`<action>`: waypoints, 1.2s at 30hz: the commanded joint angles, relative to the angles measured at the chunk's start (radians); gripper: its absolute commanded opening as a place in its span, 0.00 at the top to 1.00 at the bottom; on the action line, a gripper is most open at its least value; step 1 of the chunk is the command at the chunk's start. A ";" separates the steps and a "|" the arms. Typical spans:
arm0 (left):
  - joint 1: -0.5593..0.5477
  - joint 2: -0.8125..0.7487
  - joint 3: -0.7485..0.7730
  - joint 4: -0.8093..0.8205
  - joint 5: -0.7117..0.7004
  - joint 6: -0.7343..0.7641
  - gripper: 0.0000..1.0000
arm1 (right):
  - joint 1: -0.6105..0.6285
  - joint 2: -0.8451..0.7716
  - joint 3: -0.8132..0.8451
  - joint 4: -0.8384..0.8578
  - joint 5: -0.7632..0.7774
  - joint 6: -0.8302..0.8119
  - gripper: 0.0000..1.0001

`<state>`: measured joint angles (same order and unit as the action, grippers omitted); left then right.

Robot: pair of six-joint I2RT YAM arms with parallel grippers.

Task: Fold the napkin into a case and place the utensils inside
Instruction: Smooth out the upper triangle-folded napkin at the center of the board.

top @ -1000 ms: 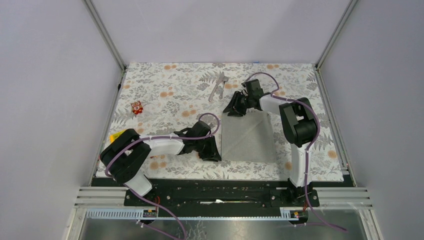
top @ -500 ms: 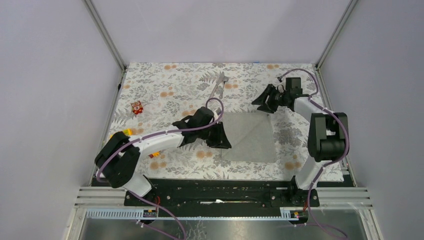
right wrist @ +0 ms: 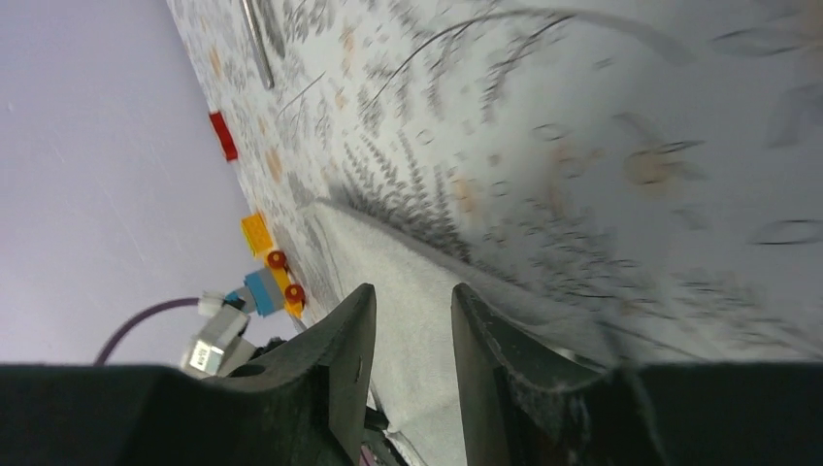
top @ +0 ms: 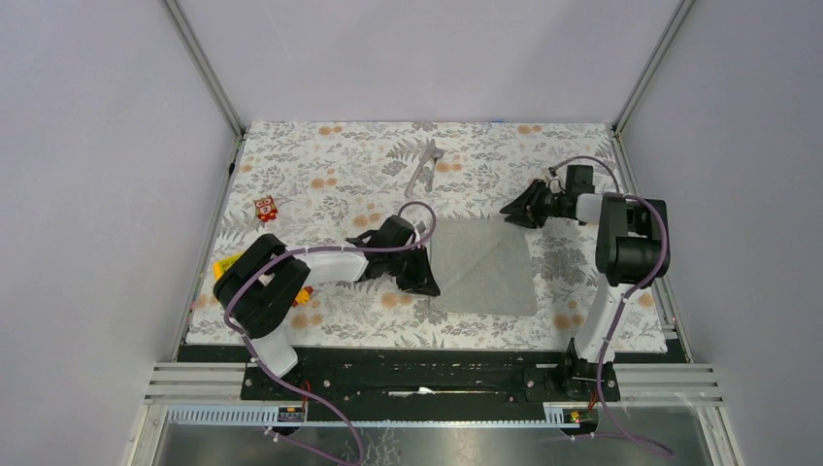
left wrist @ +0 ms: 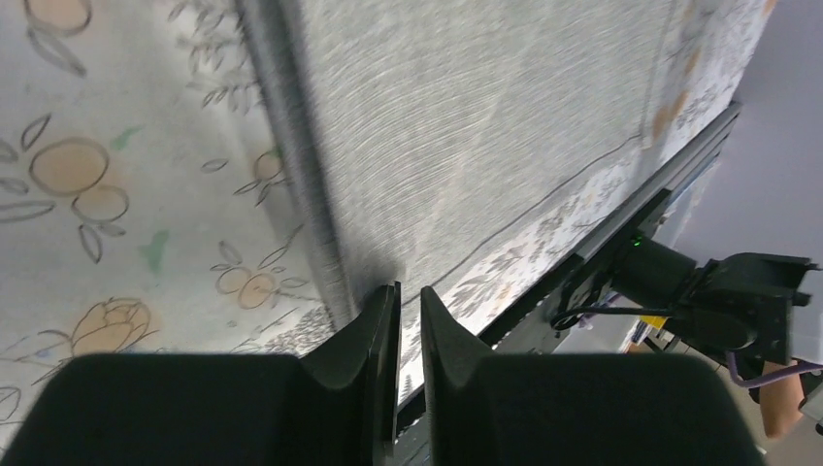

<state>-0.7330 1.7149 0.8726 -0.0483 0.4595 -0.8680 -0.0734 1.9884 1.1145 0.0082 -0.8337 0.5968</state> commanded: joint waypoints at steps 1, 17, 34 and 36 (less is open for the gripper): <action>-0.002 0.007 -0.084 0.107 0.025 -0.002 0.83 | -0.069 0.042 -0.011 0.088 -0.037 0.020 0.59; -0.011 -0.109 0.020 0.006 0.114 0.005 0.76 | -0.049 -0.140 0.019 -0.058 -0.022 -0.009 0.53; 0.070 0.081 0.172 0.095 0.095 -0.045 0.76 | 0.040 -0.061 -0.050 0.075 -0.042 0.009 0.52; 0.069 0.075 0.108 0.124 0.101 -0.050 0.77 | 0.017 -0.046 -0.057 0.102 -0.053 0.026 0.53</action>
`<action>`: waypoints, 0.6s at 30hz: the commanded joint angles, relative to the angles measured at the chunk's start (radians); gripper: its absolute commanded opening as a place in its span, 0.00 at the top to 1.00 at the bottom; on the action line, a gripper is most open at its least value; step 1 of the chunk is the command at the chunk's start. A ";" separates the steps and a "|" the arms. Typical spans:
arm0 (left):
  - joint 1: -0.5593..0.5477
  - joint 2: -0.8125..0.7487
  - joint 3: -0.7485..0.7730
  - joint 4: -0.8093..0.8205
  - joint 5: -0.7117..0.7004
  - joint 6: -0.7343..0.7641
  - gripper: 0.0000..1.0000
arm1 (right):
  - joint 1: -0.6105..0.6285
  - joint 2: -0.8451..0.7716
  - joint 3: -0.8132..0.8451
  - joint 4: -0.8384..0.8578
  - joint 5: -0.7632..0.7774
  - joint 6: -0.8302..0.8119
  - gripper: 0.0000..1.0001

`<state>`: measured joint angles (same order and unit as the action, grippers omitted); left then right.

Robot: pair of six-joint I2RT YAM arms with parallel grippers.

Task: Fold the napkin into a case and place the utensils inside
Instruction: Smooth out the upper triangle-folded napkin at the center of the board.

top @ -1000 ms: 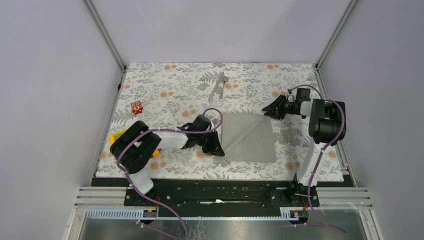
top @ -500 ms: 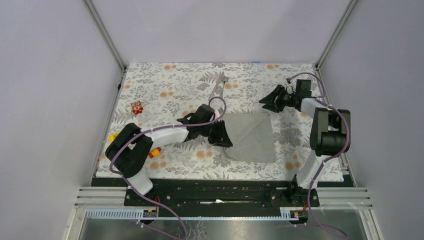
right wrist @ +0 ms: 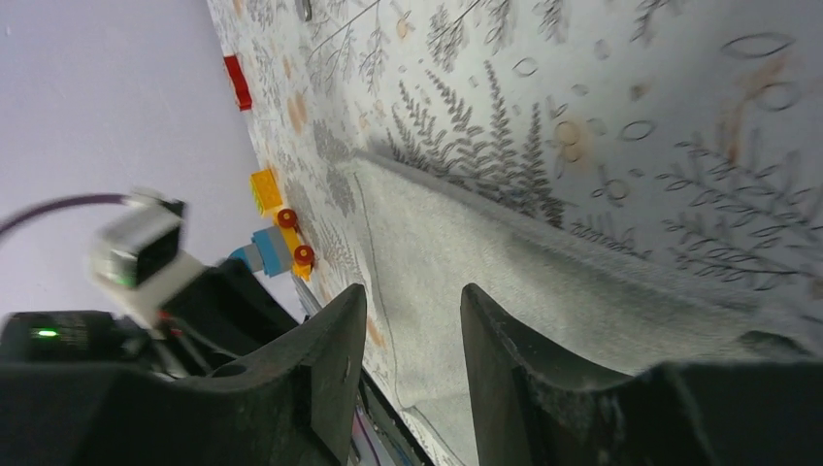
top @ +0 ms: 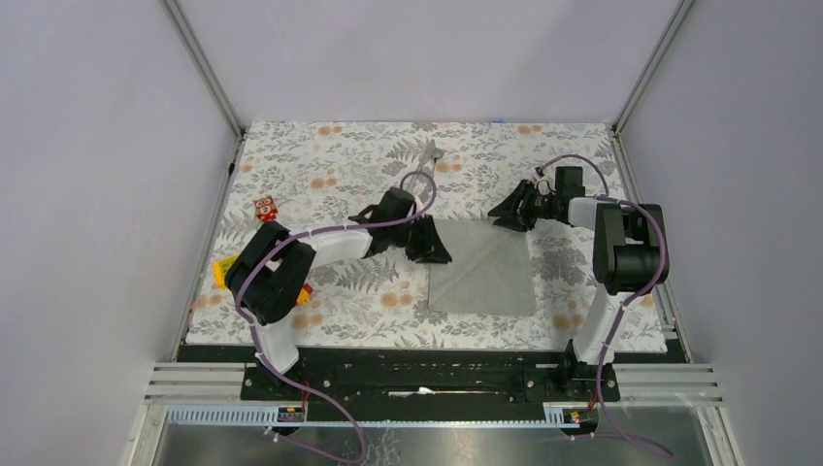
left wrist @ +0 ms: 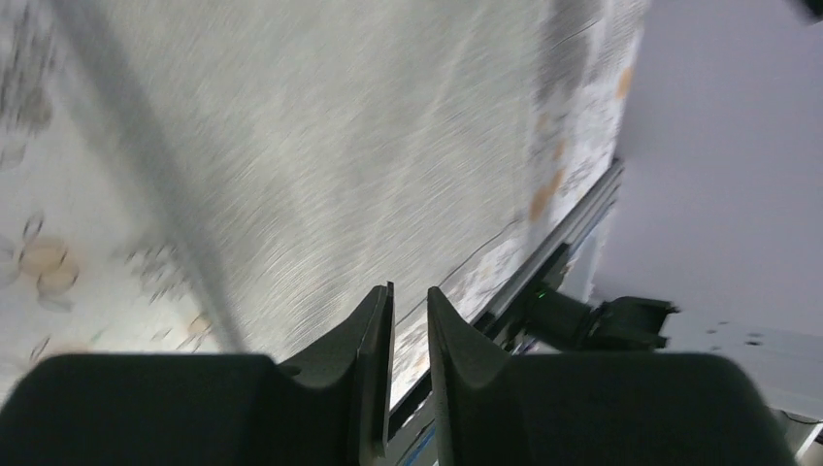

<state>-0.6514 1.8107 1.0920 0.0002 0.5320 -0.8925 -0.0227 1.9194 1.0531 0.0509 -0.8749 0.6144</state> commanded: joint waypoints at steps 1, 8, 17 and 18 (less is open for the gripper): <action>-0.012 -0.032 -0.146 0.092 0.027 -0.027 0.77 | -0.044 0.029 -0.002 0.076 -0.022 0.018 0.53; -0.020 -0.077 -0.313 0.141 0.013 -0.026 0.77 | -0.074 0.098 -0.051 0.134 -0.011 0.021 0.55; -0.076 -0.164 -0.317 0.077 -0.006 0.003 0.74 | -0.079 0.037 -0.027 0.064 0.014 -0.003 0.55; -0.082 -0.176 -0.294 0.050 -0.003 0.011 0.73 | -0.079 0.013 -0.023 0.051 0.013 -0.005 0.55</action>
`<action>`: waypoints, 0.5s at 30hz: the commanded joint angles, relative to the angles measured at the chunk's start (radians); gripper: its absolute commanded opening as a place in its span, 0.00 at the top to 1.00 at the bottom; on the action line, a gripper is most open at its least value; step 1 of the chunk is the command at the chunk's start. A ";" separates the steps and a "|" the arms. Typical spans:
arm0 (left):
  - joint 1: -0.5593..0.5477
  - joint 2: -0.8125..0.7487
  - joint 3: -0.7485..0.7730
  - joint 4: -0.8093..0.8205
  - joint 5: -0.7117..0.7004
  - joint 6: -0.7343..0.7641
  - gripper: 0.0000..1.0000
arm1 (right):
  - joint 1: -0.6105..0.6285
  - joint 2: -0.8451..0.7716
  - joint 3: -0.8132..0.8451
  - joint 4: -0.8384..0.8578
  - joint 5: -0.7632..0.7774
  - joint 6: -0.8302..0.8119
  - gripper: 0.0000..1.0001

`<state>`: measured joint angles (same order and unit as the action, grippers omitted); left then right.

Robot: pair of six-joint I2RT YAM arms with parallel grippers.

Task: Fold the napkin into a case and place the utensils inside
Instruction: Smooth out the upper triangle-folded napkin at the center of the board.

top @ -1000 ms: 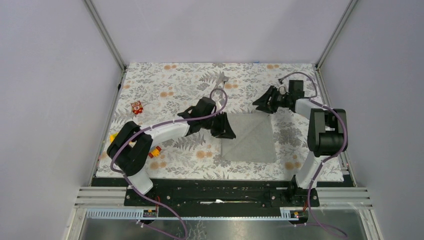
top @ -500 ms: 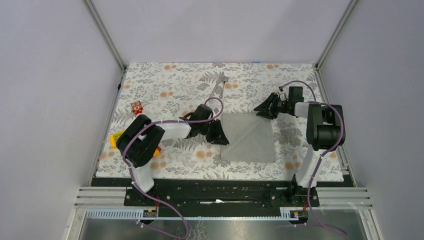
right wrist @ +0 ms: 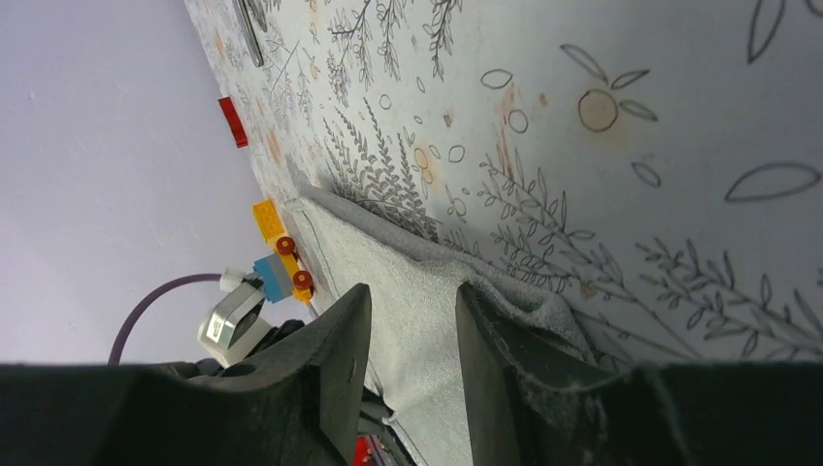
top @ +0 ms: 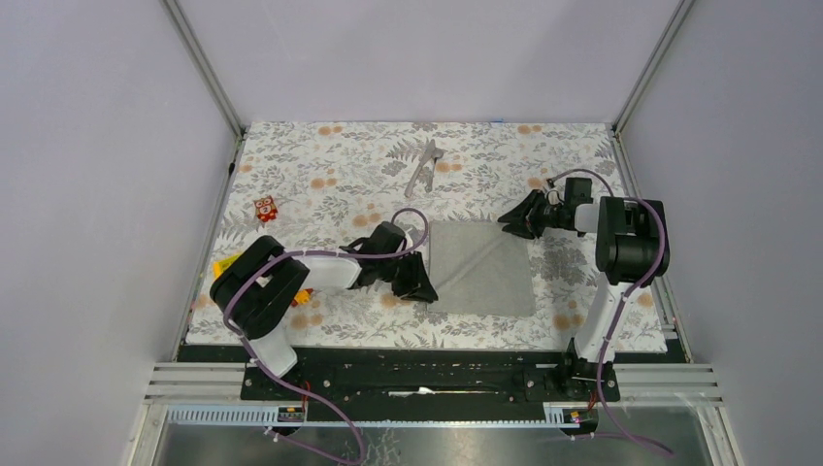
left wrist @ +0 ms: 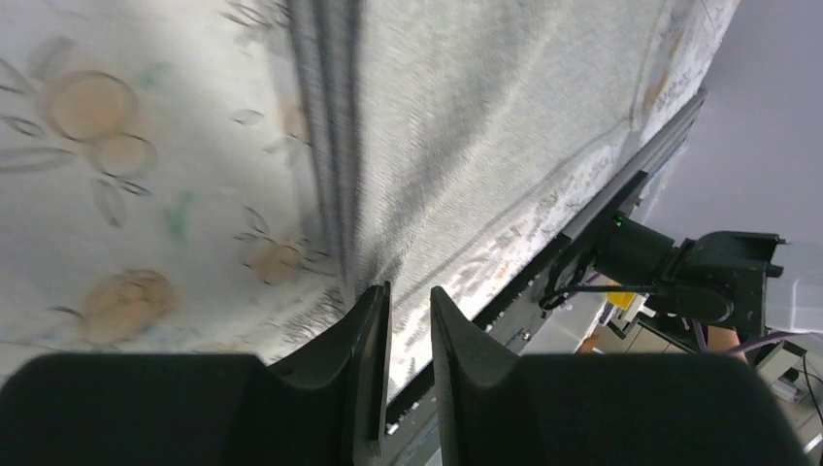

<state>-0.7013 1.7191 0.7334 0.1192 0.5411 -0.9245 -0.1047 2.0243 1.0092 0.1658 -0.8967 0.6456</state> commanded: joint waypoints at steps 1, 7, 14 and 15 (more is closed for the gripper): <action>-0.035 -0.096 0.086 -0.085 -0.004 0.043 0.72 | 0.003 -0.110 0.021 -0.070 0.033 -0.030 0.55; -0.038 -0.106 0.126 -0.092 0.001 0.021 0.71 | 0.027 -0.130 0.002 -0.044 -0.012 -0.001 0.54; -0.039 -0.029 0.014 0.017 -0.019 -0.019 0.75 | 0.018 -0.057 -0.022 -0.019 0.009 -0.024 0.54; -0.040 -0.020 0.001 0.027 -0.021 -0.022 0.76 | 0.015 -0.045 -0.024 -0.015 0.014 -0.025 0.54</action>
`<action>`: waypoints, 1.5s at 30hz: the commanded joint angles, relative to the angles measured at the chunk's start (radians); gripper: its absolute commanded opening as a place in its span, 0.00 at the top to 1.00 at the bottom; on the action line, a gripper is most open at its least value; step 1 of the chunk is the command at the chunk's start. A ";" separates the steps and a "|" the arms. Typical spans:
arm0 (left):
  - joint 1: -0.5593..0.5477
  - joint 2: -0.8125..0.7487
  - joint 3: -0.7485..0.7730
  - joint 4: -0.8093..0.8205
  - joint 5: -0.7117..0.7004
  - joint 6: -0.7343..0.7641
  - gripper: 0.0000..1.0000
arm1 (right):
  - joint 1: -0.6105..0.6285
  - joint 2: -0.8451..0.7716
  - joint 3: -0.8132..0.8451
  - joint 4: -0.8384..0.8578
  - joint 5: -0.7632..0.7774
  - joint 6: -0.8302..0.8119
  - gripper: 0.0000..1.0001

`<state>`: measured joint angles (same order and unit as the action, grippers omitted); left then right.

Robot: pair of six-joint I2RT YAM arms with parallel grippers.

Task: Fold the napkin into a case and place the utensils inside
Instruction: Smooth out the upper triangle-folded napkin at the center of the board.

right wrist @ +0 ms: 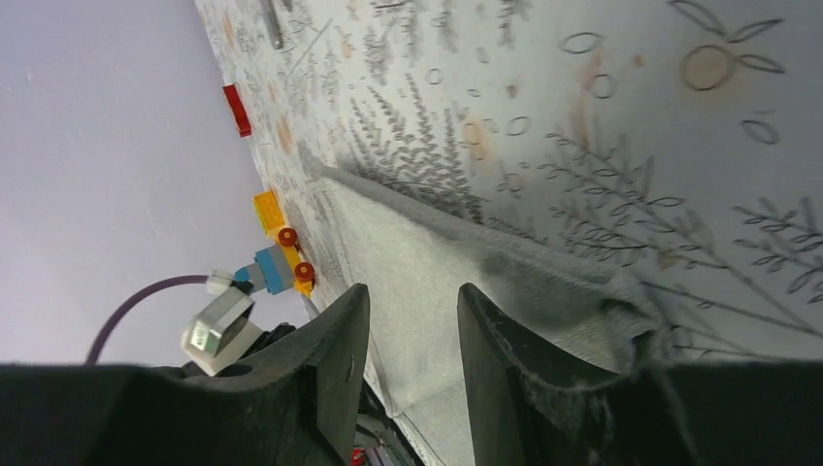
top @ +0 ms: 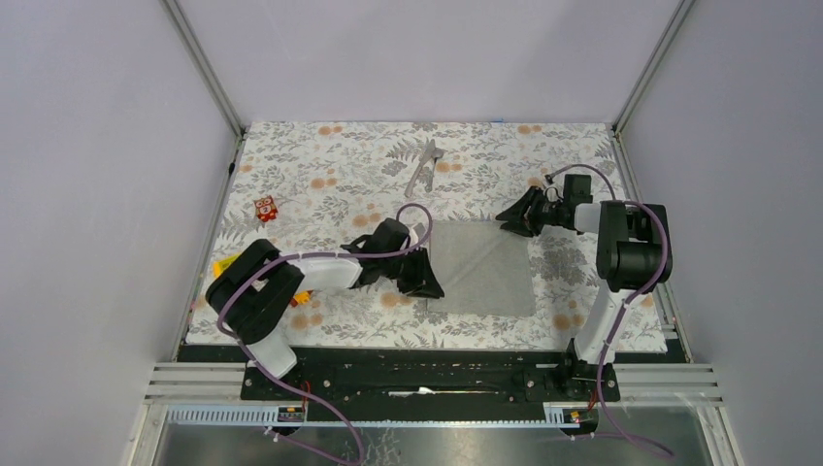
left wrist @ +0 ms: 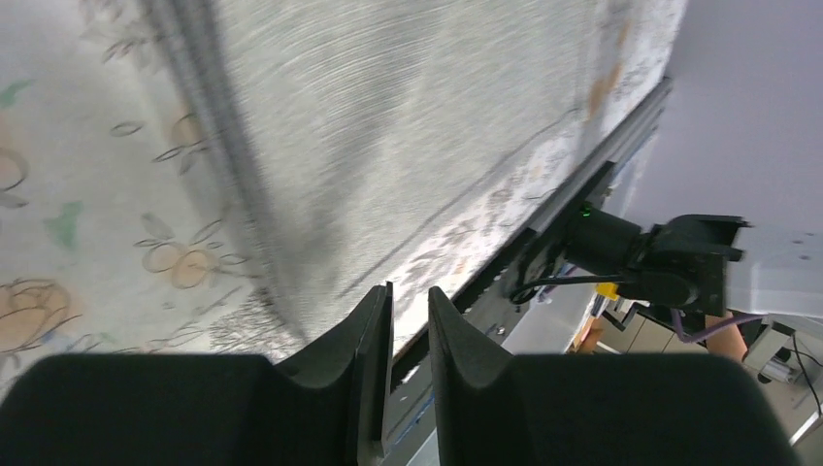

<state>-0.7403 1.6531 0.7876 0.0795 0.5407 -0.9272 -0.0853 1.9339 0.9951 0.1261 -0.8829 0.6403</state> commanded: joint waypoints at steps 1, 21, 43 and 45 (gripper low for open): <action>-0.006 0.051 -0.070 0.092 -0.016 -0.026 0.76 | -0.008 0.055 -0.013 0.026 0.009 -0.024 0.55; 0.064 0.029 0.283 -0.078 0.046 0.043 0.55 | 0.138 -0.115 0.045 -0.173 0.074 -0.126 0.17; 0.188 0.376 0.423 -0.029 -0.092 0.095 0.62 | 0.216 -0.245 -0.046 -0.199 0.124 -0.170 0.16; 0.188 0.364 0.408 -0.021 -0.091 0.093 0.62 | 0.238 -0.253 -0.063 -0.172 0.095 -0.148 0.16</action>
<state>-0.5571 2.0689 1.2373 0.0395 0.4919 -0.8536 0.1146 1.7519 0.9340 -0.0704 -0.7601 0.4702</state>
